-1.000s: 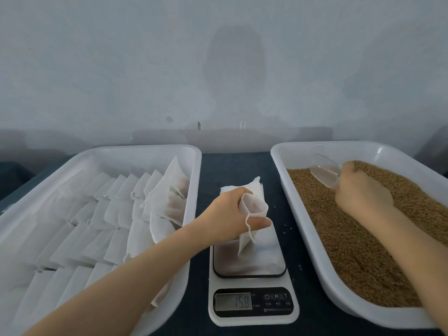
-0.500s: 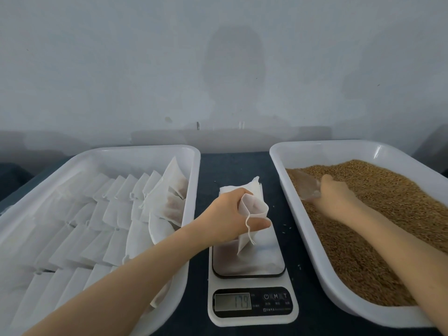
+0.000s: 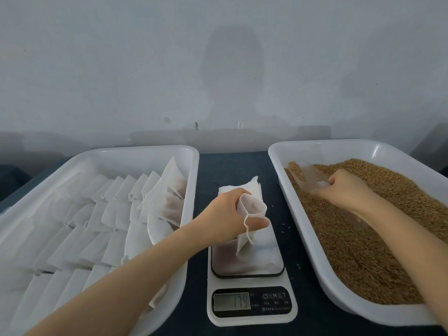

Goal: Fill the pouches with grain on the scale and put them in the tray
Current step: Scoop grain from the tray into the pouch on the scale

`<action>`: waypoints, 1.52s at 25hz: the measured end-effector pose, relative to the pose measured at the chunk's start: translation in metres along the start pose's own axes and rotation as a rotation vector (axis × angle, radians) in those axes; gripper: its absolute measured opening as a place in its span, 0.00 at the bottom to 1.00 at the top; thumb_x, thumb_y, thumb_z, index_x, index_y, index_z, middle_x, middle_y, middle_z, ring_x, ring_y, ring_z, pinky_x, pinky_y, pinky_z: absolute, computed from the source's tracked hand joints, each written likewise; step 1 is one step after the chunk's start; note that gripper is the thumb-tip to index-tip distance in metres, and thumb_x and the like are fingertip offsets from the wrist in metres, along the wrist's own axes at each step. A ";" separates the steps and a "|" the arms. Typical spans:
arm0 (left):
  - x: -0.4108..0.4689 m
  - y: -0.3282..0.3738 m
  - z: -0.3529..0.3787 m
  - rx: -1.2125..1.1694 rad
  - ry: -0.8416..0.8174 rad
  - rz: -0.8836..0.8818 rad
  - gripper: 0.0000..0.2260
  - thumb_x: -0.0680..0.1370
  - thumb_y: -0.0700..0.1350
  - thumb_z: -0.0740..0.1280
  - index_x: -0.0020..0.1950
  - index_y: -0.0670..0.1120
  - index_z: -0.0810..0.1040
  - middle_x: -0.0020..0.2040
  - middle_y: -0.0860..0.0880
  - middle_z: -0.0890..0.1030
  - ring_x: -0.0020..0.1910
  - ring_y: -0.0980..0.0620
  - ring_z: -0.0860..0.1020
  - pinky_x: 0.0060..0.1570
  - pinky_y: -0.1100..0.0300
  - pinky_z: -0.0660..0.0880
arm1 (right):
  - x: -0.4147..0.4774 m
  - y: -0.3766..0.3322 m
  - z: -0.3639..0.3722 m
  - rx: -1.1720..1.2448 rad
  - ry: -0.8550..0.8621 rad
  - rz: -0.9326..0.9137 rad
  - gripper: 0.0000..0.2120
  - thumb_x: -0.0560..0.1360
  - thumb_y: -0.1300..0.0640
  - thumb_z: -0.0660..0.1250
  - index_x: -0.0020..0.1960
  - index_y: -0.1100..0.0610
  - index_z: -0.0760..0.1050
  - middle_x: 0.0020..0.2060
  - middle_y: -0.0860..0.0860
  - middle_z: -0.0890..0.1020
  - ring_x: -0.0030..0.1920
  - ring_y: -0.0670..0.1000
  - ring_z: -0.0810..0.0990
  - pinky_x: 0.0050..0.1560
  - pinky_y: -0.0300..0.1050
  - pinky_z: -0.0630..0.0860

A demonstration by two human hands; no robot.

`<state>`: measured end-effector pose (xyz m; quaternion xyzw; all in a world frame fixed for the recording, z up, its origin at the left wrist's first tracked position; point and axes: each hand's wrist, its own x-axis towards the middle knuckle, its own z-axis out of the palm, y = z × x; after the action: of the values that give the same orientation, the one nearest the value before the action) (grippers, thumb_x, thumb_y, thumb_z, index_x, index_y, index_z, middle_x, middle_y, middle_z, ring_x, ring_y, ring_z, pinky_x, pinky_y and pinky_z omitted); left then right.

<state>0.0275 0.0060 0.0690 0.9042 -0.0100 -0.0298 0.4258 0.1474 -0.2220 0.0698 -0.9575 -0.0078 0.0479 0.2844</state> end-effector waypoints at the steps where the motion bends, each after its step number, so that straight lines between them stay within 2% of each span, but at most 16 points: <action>1: 0.000 0.000 0.000 -0.008 -0.001 -0.001 0.18 0.72 0.53 0.74 0.57 0.50 0.73 0.53 0.52 0.78 0.52 0.53 0.78 0.58 0.56 0.76 | 0.000 0.001 -0.003 -0.033 0.051 -0.019 0.17 0.72 0.46 0.70 0.44 0.60 0.74 0.34 0.54 0.79 0.32 0.50 0.78 0.27 0.39 0.67; 6: -0.001 0.001 0.000 -0.033 -0.004 0.002 0.17 0.72 0.53 0.74 0.56 0.51 0.73 0.53 0.51 0.79 0.52 0.52 0.78 0.56 0.57 0.76 | -0.003 0.003 -0.018 -0.338 0.304 -0.040 0.14 0.78 0.43 0.59 0.49 0.54 0.69 0.36 0.51 0.77 0.33 0.51 0.77 0.30 0.41 0.68; 12: -0.001 0.000 0.001 -0.043 -0.015 -0.007 0.15 0.72 0.52 0.74 0.54 0.52 0.73 0.52 0.53 0.79 0.52 0.54 0.78 0.55 0.58 0.76 | -0.001 0.004 -0.023 -0.299 0.186 -0.023 0.12 0.77 0.43 0.61 0.50 0.51 0.71 0.40 0.50 0.77 0.40 0.52 0.76 0.41 0.47 0.73; 16: -0.002 -0.001 0.001 -0.049 -0.015 -0.017 0.17 0.71 0.53 0.74 0.56 0.52 0.73 0.53 0.53 0.79 0.53 0.53 0.78 0.57 0.55 0.76 | -0.003 0.004 -0.026 -0.255 0.234 -0.047 0.13 0.77 0.43 0.62 0.54 0.51 0.72 0.38 0.47 0.76 0.37 0.50 0.74 0.38 0.45 0.70; 17: -0.001 -0.001 0.001 -0.045 -0.017 -0.020 0.17 0.71 0.53 0.74 0.56 0.52 0.73 0.53 0.53 0.79 0.53 0.53 0.78 0.58 0.54 0.76 | -0.003 0.005 -0.027 -0.259 0.267 -0.043 0.13 0.77 0.43 0.62 0.56 0.50 0.73 0.39 0.47 0.76 0.39 0.51 0.74 0.41 0.47 0.70; 20: -0.001 -0.001 0.001 -0.039 -0.016 -0.023 0.18 0.71 0.53 0.74 0.57 0.51 0.73 0.54 0.52 0.79 0.54 0.53 0.78 0.58 0.54 0.76 | -0.004 0.004 -0.029 -0.247 0.373 0.000 0.13 0.78 0.43 0.59 0.60 0.44 0.71 0.50 0.51 0.80 0.55 0.59 0.72 0.54 0.54 0.65; 24: -0.001 -0.001 0.001 -0.049 -0.015 -0.033 0.19 0.71 0.53 0.74 0.58 0.51 0.73 0.54 0.52 0.79 0.54 0.53 0.78 0.59 0.53 0.76 | -0.007 -0.004 -0.031 -0.199 0.522 -0.281 0.12 0.77 0.51 0.63 0.60 0.49 0.75 0.56 0.54 0.78 0.58 0.58 0.73 0.61 0.53 0.56; 28: 0.000 -0.001 0.002 -0.044 -0.018 -0.034 0.20 0.72 0.53 0.74 0.59 0.51 0.73 0.55 0.52 0.79 0.54 0.53 0.78 0.60 0.52 0.76 | -0.012 -0.010 -0.035 -0.138 0.511 -0.459 0.14 0.76 0.52 0.64 0.61 0.48 0.75 0.60 0.51 0.76 0.63 0.54 0.69 0.65 0.55 0.54; 31: 0.001 -0.001 0.001 -0.037 -0.021 -0.043 0.21 0.72 0.54 0.73 0.61 0.50 0.72 0.56 0.52 0.78 0.55 0.52 0.77 0.60 0.51 0.75 | -0.018 -0.014 -0.037 -0.116 0.484 -0.613 0.14 0.75 0.55 0.66 0.61 0.47 0.75 0.59 0.48 0.75 0.65 0.53 0.67 0.65 0.52 0.51; 34: 0.002 -0.002 0.002 -0.037 -0.009 -0.055 0.22 0.72 0.54 0.73 0.63 0.50 0.72 0.57 0.51 0.78 0.56 0.51 0.77 0.60 0.51 0.75 | -0.022 -0.015 -0.039 -0.146 0.464 -0.709 0.15 0.74 0.58 0.67 0.59 0.47 0.76 0.59 0.47 0.75 0.65 0.52 0.66 0.63 0.48 0.49; 38: 0.004 -0.003 0.003 -0.041 0.011 -0.057 0.22 0.72 0.54 0.73 0.63 0.50 0.72 0.57 0.51 0.78 0.56 0.51 0.77 0.60 0.51 0.75 | -0.024 -0.013 -0.042 -0.201 0.446 -0.746 0.14 0.74 0.57 0.67 0.58 0.45 0.77 0.60 0.46 0.74 0.67 0.51 0.64 0.66 0.52 0.47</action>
<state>0.0310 0.0057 0.0643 0.8954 0.0188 -0.0370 0.4434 0.1280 -0.2355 0.1141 -0.8990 -0.2959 -0.2666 0.1823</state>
